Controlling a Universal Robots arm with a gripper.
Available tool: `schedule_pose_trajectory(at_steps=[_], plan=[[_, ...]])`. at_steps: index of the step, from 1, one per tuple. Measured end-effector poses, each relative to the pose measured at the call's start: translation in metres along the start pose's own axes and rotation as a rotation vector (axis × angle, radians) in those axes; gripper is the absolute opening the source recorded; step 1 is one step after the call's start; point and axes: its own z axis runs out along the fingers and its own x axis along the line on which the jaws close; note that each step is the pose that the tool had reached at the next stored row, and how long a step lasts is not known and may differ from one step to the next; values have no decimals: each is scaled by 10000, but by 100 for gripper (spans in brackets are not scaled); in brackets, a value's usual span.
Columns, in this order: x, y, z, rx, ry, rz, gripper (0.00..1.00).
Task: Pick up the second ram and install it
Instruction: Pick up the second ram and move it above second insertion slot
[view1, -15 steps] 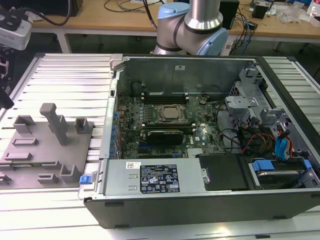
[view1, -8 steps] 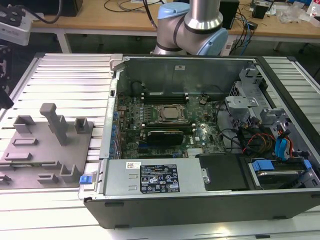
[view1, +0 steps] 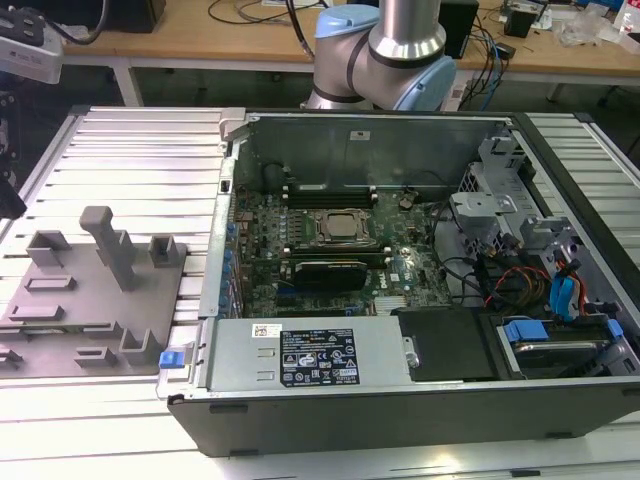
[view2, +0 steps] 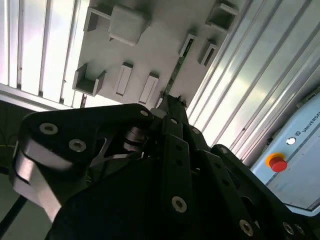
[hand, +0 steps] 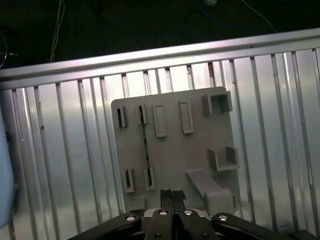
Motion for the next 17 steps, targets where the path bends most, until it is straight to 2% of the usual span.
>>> schedule_pose_trajectory(at_steps=[2, 3, 4, 8, 13, 17], plan=[[0, 0, 0, 0, 0, -9, 11], [0, 0, 0, 0, 0, -13, 24], [0, 0, 0, 0, 0, -16, 30], [19, 5, 8, 0, 1, -27, 30], [109, 7, 108, -2, -4, -157, 30], [121, 7, 159, -4, -3, -237, 30]])
